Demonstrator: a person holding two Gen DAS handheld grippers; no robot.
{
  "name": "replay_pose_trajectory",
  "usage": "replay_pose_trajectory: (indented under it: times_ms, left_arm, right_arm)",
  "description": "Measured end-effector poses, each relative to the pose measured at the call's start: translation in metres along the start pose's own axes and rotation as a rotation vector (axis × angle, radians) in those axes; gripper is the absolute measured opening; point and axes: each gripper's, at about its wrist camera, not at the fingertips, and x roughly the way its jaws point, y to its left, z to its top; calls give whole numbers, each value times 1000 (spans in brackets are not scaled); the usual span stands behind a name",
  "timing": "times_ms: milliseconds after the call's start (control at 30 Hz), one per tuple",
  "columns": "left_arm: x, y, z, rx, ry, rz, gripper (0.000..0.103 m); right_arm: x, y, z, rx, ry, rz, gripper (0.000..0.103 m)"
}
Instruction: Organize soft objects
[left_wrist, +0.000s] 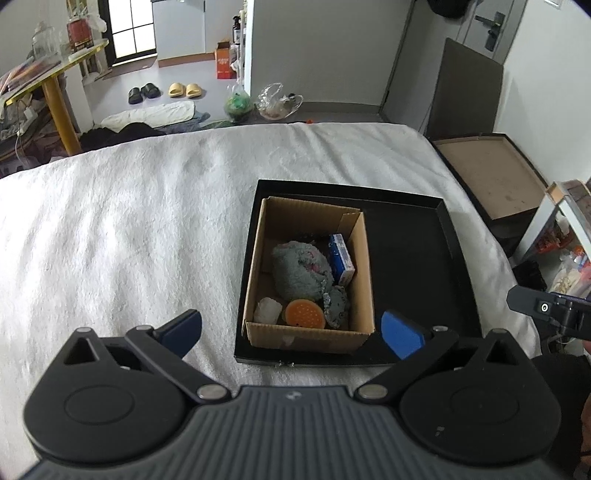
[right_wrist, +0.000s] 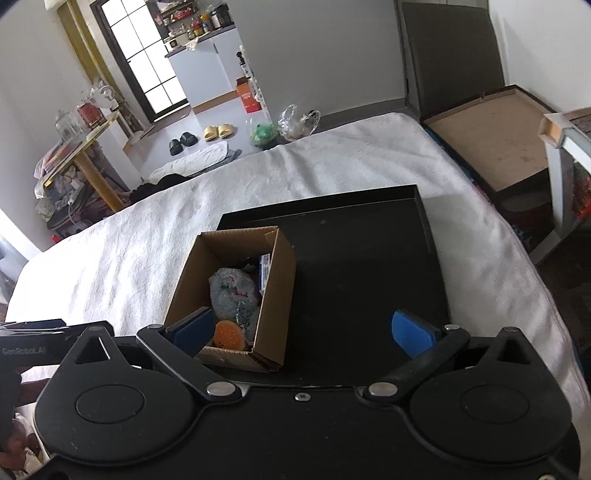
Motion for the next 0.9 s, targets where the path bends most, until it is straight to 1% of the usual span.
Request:
replay_pose_trajectory:
  times_ms: [133, 300, 567, 800, 900]
  left_arm:
    - [-12, 2, -3, 4, -19, -24, 103]
    - [-30, 1, -4, 31, -59, -26, 103]
    - [-53, 4, -9, 52, -117, -51, 103]
    - [-73, 8, -13, 46, -168, -50, 103]
    - [-77, 11, -15, 38, -174, -50, 103]
  right_arm:
    - [-12, 0, -4, 8, -20, -5, 103]
    - [-29, 0, -8, 9, -50, -7, 103]
    - [-54, -1, -10, 7, -95, -14, 103]
    - [-70, -3, -16, 30, -132, -23, 103]
    - [-71, -5, -18, 38, -137, -34, 103]
